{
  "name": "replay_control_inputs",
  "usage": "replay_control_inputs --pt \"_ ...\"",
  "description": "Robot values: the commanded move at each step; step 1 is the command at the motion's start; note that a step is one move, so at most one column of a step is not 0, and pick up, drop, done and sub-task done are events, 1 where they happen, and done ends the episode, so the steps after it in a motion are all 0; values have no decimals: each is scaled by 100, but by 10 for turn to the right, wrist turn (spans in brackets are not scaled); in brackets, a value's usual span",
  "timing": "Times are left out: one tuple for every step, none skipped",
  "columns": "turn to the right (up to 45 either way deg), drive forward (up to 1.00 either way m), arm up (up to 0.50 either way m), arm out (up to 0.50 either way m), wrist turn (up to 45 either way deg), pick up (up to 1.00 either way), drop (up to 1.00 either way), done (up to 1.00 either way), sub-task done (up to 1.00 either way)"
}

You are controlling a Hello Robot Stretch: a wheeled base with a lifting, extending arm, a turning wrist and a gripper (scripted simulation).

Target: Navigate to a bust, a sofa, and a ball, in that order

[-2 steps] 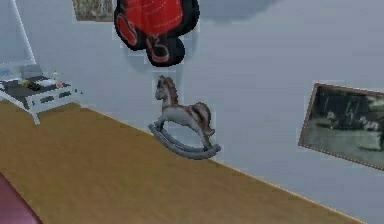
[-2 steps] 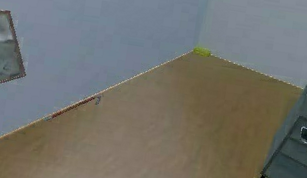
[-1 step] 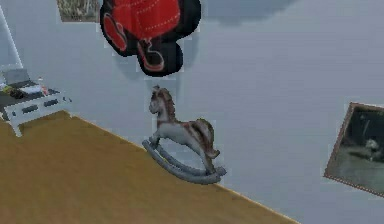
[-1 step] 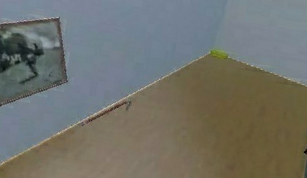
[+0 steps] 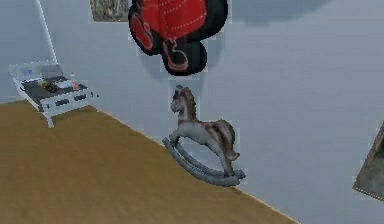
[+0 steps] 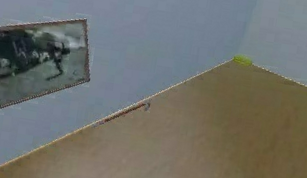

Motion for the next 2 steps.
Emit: replay_control_inputs --pt "0 40 0 0 0 0 0 0 0" --pt "-450 0 0 0 0 0 0 0 0"
